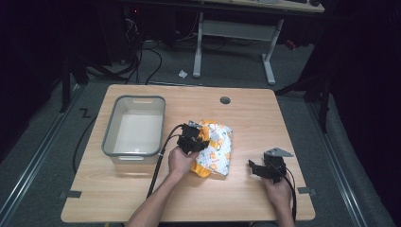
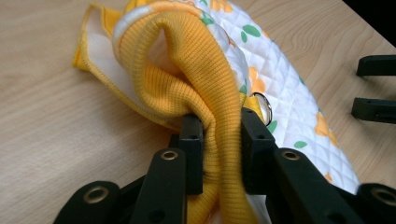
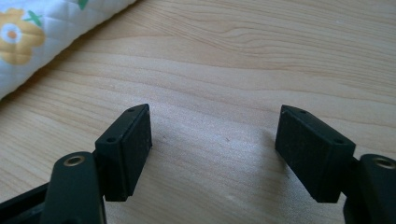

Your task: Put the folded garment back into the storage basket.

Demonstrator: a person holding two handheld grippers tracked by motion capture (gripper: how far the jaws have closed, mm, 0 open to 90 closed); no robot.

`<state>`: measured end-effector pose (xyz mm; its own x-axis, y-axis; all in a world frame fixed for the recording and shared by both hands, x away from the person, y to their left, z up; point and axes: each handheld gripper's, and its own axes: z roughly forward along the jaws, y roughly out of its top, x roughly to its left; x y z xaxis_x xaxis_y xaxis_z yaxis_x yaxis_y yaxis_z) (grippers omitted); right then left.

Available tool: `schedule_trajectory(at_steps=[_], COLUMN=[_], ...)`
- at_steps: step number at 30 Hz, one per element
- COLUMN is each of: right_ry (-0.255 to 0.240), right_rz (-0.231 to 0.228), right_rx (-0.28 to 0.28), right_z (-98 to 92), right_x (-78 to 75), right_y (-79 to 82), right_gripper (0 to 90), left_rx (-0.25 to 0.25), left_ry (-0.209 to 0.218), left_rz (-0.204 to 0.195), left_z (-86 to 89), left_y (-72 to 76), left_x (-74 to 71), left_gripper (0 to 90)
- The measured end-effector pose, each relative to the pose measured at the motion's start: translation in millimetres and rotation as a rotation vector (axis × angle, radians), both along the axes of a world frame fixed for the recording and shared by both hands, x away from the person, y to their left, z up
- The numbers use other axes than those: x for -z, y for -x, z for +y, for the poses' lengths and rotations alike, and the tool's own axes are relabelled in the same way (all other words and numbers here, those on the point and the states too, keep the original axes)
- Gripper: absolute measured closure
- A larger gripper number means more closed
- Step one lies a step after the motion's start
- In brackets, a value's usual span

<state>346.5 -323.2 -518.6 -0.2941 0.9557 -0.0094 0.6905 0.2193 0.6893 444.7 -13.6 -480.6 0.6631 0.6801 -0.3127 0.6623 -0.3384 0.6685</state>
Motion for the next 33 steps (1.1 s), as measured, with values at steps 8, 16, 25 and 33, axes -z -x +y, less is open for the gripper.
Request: schedule_trajectory(at_steps=[8, 16, 25, 33], right_ry=[-0.001, 0.0, 0.0, 0.0], right_rz=[0.0, 0.0, 0.0, 0.0], right_rx=[0.001, 0.001, 0.001, 0.0], right_z=[0.0, 0.0, 0.0, 0.0], right_x=[0.0, 0.0, 0.0, 0.0], right_y=[0.0, 0.1, 0.1, 0.0], right_gripper=[27.4, 27.4, 27.4, 27.4], left_rx=[0.015, 0.031, 0.032, 0.028], left_ry=[0.051, 0.055, 0.107, 0.126], left_rz=[-0.028, -0.078, -0.106, -0.111], left_z=[7.8, 15.5, 29.7, 41.3], left_y=[5.6, 14.9, 19.7, 21.1], left_x=[-16.3, -31.6, -49.8, -56.9], left_gripper=[74.5, 74.5, 74.6, 74.6])
